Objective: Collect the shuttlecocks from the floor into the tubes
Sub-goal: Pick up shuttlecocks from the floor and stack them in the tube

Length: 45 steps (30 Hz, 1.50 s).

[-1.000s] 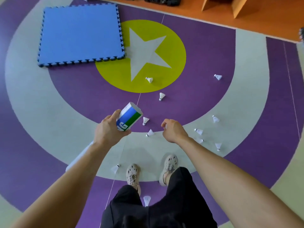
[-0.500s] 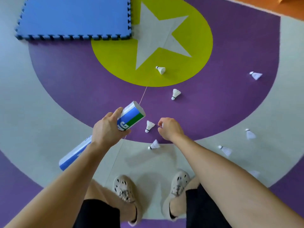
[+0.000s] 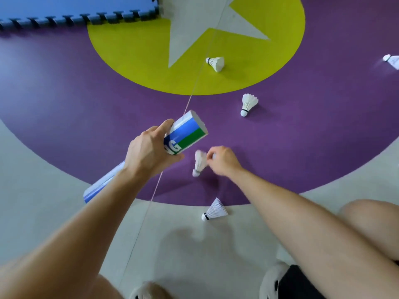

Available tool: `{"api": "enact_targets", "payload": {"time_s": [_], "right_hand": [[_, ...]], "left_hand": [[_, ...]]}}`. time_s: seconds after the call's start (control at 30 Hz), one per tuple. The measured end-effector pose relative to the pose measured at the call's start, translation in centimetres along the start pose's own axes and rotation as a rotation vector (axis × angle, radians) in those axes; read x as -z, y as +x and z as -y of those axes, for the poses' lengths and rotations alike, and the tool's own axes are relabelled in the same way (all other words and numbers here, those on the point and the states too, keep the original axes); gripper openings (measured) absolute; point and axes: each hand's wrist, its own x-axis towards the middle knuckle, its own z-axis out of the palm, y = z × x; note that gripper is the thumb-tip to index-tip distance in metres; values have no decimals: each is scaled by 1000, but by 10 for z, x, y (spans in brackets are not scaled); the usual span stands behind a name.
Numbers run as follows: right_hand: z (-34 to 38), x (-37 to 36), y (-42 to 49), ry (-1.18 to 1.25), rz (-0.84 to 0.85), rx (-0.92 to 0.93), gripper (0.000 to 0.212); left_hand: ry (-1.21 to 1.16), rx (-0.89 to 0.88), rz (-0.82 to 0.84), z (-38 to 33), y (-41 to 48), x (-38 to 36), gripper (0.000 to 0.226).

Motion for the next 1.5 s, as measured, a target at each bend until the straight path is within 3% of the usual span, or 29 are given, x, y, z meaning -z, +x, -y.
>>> {"api": "enact_targets", "payload": {"time_s": [0.13,0.33,0.53,0.63,0.8,1.03,1.13,1.23,1.37,1.5], "right_hand": [[3,79,5,-14,-69,3,14],[4,104,8,5,-61,-14,10],[30,159,-15,206,-298,8,6],[37,163,-20,358,-441,24,9],[56,141,-16,480,-342,5,8],[60,134,-20,513,-425,15,8],[62,133,-25,462,-221,17,7],[63,137,-31,336,-25,134,5],[61,154,-39,282,-75,301,37],[62,155,-43,263,132,336,59]], "left_hand": [[-48,-3,30,-6,1,3,83],[39,13,-17,25,15,-5,81],[51,5,45,27,12,-5,76],[17,5,58,31,15,-12,75],[8,-34,49,24,20,-20,79],[-98,-54,56,11,21,-24,76],[-149,-71,26,10,23,-22,77],[-162,-96,-12,8,23,-21,82],[-155,-131,-25,11,22,-24,87],[-125,-117,-28,10,21,-25,89]]}}
